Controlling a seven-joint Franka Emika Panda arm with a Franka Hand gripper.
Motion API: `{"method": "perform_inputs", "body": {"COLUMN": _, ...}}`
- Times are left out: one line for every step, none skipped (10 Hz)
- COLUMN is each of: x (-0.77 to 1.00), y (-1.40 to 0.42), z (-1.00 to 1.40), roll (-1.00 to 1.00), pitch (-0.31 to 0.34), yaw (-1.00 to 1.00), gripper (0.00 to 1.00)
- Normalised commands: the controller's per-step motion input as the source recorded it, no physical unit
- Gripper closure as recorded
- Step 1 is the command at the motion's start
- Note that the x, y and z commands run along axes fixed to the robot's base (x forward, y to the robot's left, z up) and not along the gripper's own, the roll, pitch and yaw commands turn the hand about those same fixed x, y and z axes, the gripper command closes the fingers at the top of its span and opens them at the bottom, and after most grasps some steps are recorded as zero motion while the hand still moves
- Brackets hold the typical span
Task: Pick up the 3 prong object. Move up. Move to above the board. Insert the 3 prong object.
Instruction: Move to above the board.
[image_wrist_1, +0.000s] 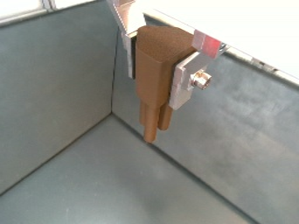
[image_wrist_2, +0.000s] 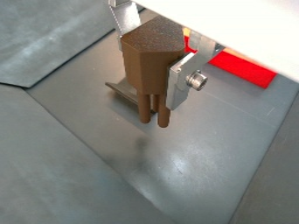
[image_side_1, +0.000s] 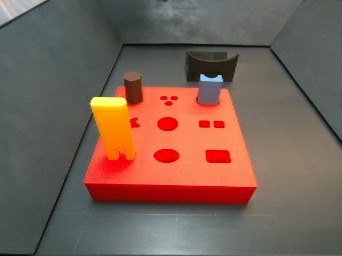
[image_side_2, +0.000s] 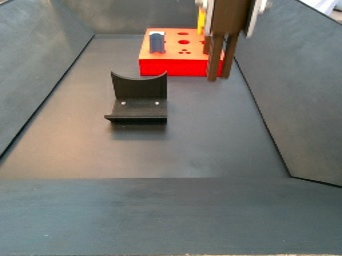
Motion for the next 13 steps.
{"method": "perform_inputs", "body": {"x": -0.01, "y": 0.12, "z": 1.0, "roll": 0.04, "pitch": 0.083, "yaw": -0.01, "gripper": 1.0}}
{"method": "perform_inputs", "body": {"x": -0.01, "y": 0.1, "z": 0.91, "roll": 0.03, "pitch": 0.084, "yaw": -0.01, "gripper": 1.0}}
{"method": "perform_inputs", "body": {"x": 0.0, "y": 0.06, "z": 0.69, "roll": 0.03, "pitch": 0.085, "yaw": -0.01, "gripper": 1.0}}
{"method": "perform_inputs", "body": {"x": 0.0, "y": 0.04, "z": 0.53, "roll": 0.03, "pitch": 0.085, "yaw": -0.01, "gripper": 1.0}}
{"method": "perform_inputs", "body": {"x": 0.0, "y": 0.02, "z": 0.31, "roll": 0.02, "pitch": 0.085, "yaw": -0.01, "gripper": 1.0}}
{"method": "perform_inputs", "body": {"x": 0.01, "y": 0.02, "z": 0.2, "roll": 0.02, "pitch": 0.087, "yaw": -0.01, "gripper": 1.0}}
{"method": "perform_inputs", "body": {"x": 0.04, "y": -1.0, "z": 0.05, "roll": -0.33, "pitch": 0.393, "yaw": 0.16, "gripper": 1.0}}
{"method": "perform_inputs", "body": {"x": 0.04, "y": -1.0, "z": 0.05, "roll": -0.31, "pitch": 0.374, "yaw": 0.16, "gripper": 1.0}}
{"method": "perform_inputs", "body": {"x": 0.04, "y": -1.0, "z": 0.05, "roll": -0.22, "pitch": 0.291, "yaw": 0.13, "gripper": 1.0}}
{"method": "perform_inputs", "body": {"x": 0.04, "y": -1.0, "z": 0.05, "roll": -0.17, "pitch": 0.166, "yaw": 0.07, "gripper": 1.0}}
{"method": "perform_inputs", "body": {"x": 0.04, "y": -1.0, "z": 0.06, "roll": -0.1, "pitch": 0.11, "yaw": 0.04, "gripper": 1.0}}
{"method": "perform_inputs", "body": {"x": 0.04, "y": -1.0, "z": 0.06, "roll": -0.03, "pitch": 0.06, "yaw": 0.02, "gripper": 1.0}}
{"method": "perform_inputs", "body": {"x": 0.04, "y": -1.0, "z": 0.06, "roll": -0.03, "pitch": 0.04, "yaw": 0.02, "gripper": 1.0}}
